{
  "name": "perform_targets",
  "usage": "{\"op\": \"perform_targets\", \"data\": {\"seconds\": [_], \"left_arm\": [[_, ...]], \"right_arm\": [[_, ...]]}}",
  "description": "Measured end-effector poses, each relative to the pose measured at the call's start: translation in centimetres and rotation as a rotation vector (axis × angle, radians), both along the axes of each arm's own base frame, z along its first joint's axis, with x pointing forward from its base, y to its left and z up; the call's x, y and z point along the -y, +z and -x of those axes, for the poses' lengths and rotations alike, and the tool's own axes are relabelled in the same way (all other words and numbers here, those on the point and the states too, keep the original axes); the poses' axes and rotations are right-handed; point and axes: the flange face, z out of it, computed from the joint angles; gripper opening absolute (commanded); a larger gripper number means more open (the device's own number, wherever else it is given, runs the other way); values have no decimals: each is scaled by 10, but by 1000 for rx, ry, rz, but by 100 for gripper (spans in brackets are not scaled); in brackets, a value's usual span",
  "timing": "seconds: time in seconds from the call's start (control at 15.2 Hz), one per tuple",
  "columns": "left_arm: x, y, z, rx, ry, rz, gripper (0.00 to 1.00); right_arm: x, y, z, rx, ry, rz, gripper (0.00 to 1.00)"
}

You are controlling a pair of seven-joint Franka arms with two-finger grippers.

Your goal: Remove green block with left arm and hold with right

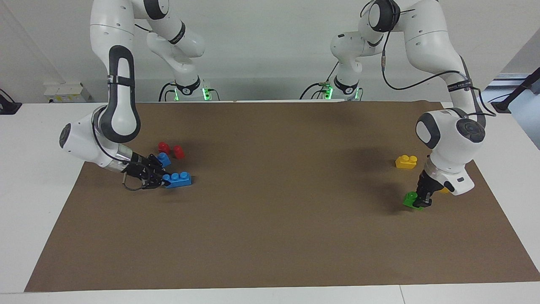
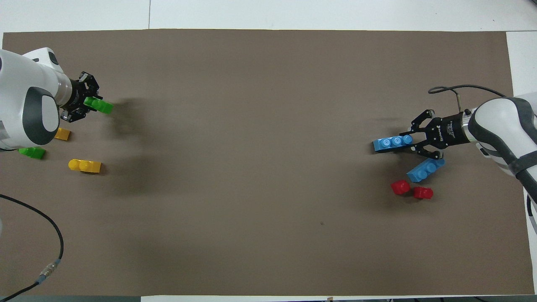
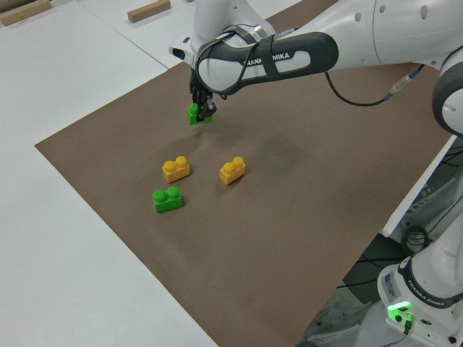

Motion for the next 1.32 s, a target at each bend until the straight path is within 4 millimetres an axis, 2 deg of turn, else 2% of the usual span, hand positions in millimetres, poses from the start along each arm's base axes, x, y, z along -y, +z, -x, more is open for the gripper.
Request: {"op": "perform_targets", "data": {"seconds": [0.07,0.13,0.33,0.46,0.53,0.59,0.72,0.86,1.05,1.19,1.32], "left_arm": [[-5,-2,-1,-2,1,-5,0],[-11,-4,-2,-3,-4,-10,0],[-19,-11,-4,1,-19,-15,0],[-18,-15,-5,10,-22,-15,0],[-17,-16,-6,16,-26,-15,28],[-16,-17,-8,25,-35,-16,99],[-13,-19,-9,34,-65,-20,100],[-12,-21,-8,32,-93,-23,100],[-12,-21,-8,31,-105,-26,100],[-12,-20,-9,32,-113,-28,100],[-12,-20,-9,29,-154,-40,100]], "right_arm": [[1,0,0,8,12,-1,94],[1,0,0,15,23,-1,100],[-2,9,-3,37,33,1,100],[-7,37,-9,70,55,-6,100],[-11,59,-12,87,82,-9,100],[-14,85,-15,103,127,12,100],[-23,138,-15,134,244,87,100],[-46,192,-12,180,402,184,100],[-70,265,7,301,689,294,100],[-75,306,25,355,863,350,100],[-75,333,37,390,994,381,100]]}}
